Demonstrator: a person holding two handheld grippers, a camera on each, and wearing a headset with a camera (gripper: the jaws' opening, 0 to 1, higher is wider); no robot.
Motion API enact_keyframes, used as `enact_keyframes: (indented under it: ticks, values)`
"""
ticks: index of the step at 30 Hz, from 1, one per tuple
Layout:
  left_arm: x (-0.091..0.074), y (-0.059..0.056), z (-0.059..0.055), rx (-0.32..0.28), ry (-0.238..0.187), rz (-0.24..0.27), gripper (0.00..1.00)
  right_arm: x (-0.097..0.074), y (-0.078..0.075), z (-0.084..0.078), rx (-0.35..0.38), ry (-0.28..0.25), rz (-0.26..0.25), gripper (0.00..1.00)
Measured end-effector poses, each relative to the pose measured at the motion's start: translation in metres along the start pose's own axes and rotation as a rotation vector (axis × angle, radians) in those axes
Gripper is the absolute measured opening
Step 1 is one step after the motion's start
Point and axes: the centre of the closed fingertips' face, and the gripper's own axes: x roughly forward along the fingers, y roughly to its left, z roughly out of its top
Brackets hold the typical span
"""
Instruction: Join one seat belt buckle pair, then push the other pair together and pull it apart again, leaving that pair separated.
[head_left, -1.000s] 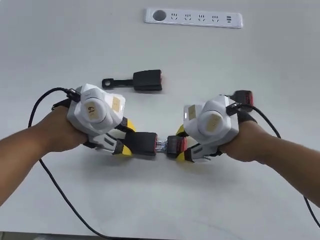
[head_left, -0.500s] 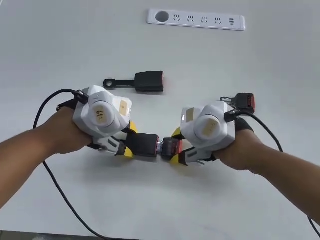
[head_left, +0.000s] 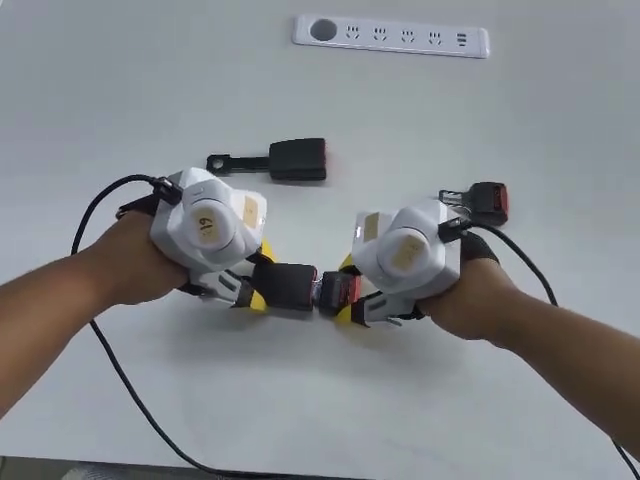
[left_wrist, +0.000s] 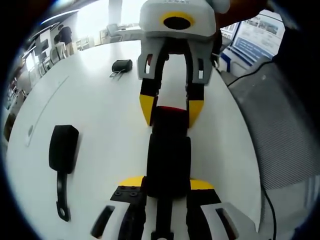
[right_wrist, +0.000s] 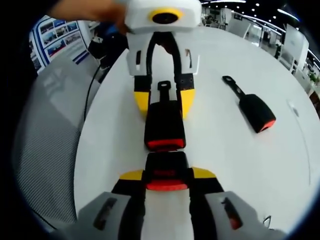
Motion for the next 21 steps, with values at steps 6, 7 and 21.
enact_keyframes:
  ticks: [6, 7, 21]
  values:
    - [-0.004, -0.005, 0.0, 0.019, -0.017, -0.01, 0.3, -0.002, 0.0, -0.001, -0.011, -0.031, -0.002, 0.33]
    - [-0.005, -0.007, 0.002, 0.031, -0.021, -0.008, 0.3, -0.003, 0.0, -0.001, -0.018, -0.04, 0.0, 0.33]
    - [-0.011, -0.012, 0.006, 0.043, -0.103, -0.045, 0.3, -0.006, 0.001, -0.001, -0.089, -0.149, -0.013, 0.32]
